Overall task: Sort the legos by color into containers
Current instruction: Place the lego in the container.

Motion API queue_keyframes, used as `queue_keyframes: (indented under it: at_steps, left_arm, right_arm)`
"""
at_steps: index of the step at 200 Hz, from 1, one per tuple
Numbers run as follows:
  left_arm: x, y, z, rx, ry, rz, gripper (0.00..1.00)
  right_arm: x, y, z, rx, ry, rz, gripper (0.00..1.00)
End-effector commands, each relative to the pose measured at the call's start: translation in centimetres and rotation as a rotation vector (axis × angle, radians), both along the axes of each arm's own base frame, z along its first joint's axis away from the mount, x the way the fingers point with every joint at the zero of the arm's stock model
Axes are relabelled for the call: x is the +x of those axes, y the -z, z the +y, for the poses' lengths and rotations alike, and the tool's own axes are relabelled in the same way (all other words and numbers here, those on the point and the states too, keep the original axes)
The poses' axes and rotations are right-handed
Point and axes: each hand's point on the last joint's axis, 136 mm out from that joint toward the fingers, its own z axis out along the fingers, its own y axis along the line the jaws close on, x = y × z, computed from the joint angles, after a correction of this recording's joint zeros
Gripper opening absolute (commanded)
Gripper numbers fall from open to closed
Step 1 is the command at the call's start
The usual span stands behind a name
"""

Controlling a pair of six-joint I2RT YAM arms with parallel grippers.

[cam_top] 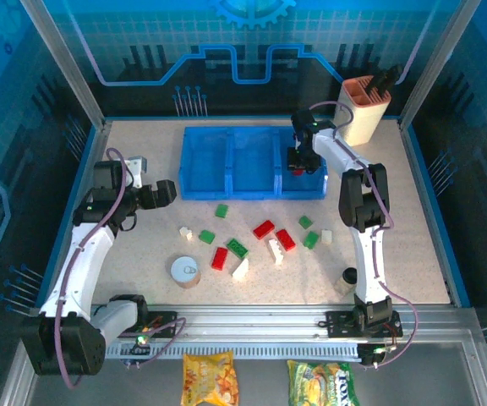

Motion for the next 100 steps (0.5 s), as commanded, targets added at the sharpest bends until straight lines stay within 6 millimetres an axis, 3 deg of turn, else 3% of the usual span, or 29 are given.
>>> queue_keyframes:
  at_steps: [1,55,96,100]
  left_arm:
    - [0.0,0.2,-0.1,-0.002,0.018,-0.006,0.99]
    - [0.0,0.1,-0.1,-0.002,0.02,-0.01,0.99]
    - [0.0,0.2,0.0,-0.002,0.013,-0.008,0.99]
    - [0.1,0.2,0.1,-0.003,0.01,-0.005,0.99]
  right_arm:
    - [-0.2,1.7,-0.8,-0.012,0.024,0.05,0.37]
    - [-0.7,2.6,-1.2,-0.029,0.027,0.072,0.4]
    - [-0.7,1.5,-1.1,-0.026,0.026,0.052,0.51]
    - [-0.6,0.1,-1.1,-0.02,0.025,0.025,0.51]
